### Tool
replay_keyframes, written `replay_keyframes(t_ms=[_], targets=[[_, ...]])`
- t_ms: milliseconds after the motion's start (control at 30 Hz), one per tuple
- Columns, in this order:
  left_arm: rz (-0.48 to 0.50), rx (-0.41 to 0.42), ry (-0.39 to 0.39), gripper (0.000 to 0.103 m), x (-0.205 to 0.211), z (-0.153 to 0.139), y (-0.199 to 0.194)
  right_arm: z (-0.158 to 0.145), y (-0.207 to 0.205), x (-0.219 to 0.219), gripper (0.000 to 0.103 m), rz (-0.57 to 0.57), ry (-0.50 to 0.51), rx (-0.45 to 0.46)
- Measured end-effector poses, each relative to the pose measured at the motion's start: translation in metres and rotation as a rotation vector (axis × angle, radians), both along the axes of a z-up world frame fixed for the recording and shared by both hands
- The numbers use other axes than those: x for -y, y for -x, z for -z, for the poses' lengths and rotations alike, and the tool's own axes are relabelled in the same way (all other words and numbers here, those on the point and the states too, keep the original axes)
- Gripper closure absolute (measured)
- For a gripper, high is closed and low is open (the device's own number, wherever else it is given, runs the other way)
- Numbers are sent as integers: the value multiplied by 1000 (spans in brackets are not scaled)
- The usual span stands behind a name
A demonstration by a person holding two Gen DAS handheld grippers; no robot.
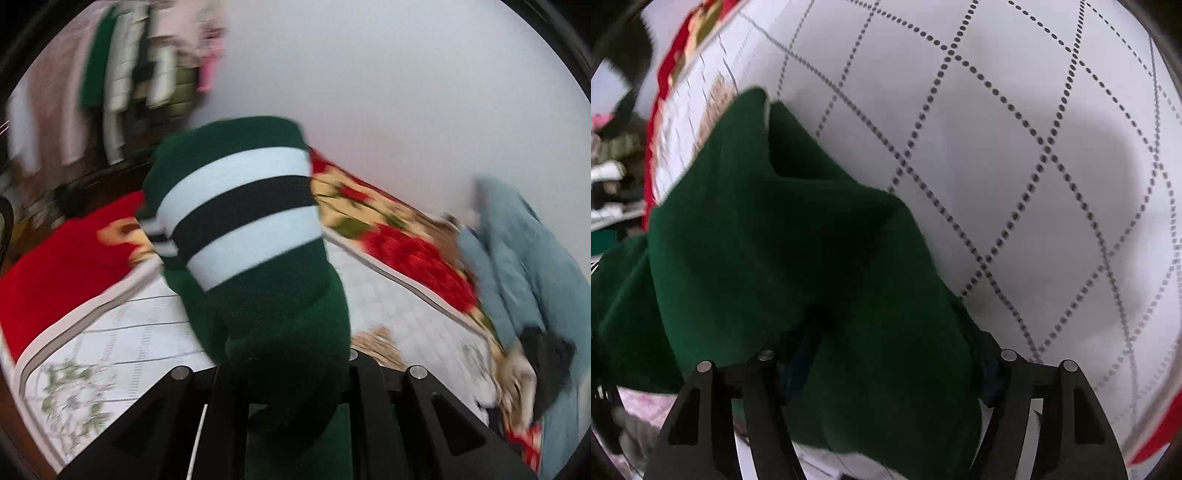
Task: Fold large clothes
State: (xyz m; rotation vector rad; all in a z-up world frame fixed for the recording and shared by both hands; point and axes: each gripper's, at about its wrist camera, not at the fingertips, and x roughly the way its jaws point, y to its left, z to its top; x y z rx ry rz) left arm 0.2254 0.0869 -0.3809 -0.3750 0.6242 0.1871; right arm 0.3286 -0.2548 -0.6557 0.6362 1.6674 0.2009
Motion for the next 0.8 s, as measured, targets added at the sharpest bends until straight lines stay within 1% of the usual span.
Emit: replay_keyframes(t_ms=[67,100,167,200,267,333,367,400,433,467,567,600,633,700,733,767,800], targets=[[102,-3,-44,95,32,-3,-6,-3,3,2,32,2,-56,23],[182,-5,-74,95,58,-2,-6,-3,5,-2,32,-11,-78,28],[292,-20,-97,95,93,6,-7,-2,7,-12,33,-34,-105,27],[358,-40,-110,95,114,13,-7,-1,8,-17,33,-48,-110,28],[470,-92,-106,95,148,35,-2,0,7,-21,33,-71,-114,30],[568,-159,-128,95,178,62,6,6,12,-27,33,-68,-137,26],[610,-199,-148,95,190,80,11,15,14,-28,33,-67,-149,23],[631,-221,-166,95,197,91,16,22,17,-26,33,-72,-161,23],[643,-227,-175,95,200,100,19,24,19,-25,39,-80,-161,20],[650,-235,-184,95,200,107,20,26,22,-24,43,-83,-157,17],[640,-266,-204,94,195,116,13,28,28,-17,46,-70,-190,7],[635,-282,-216,93,194,115,10,28,29,-17,46,-69,-195,-1],[629,-301,-216,92,194,113,9,28,32,-6,46,-70,-197,-8],[627,-334,-218,90,195,107,5,23,38,0,46,-62,-190,-24],[625,-343,-222,88,195,105,5,20,40,6,44,-57,-178,-29],[617,-350,-215,85,194,99,4,15,46,22,37,-49,-162,-28],[613,-355,-207,83,192,100,8,8,52,30,33,-32,-144,-20]])
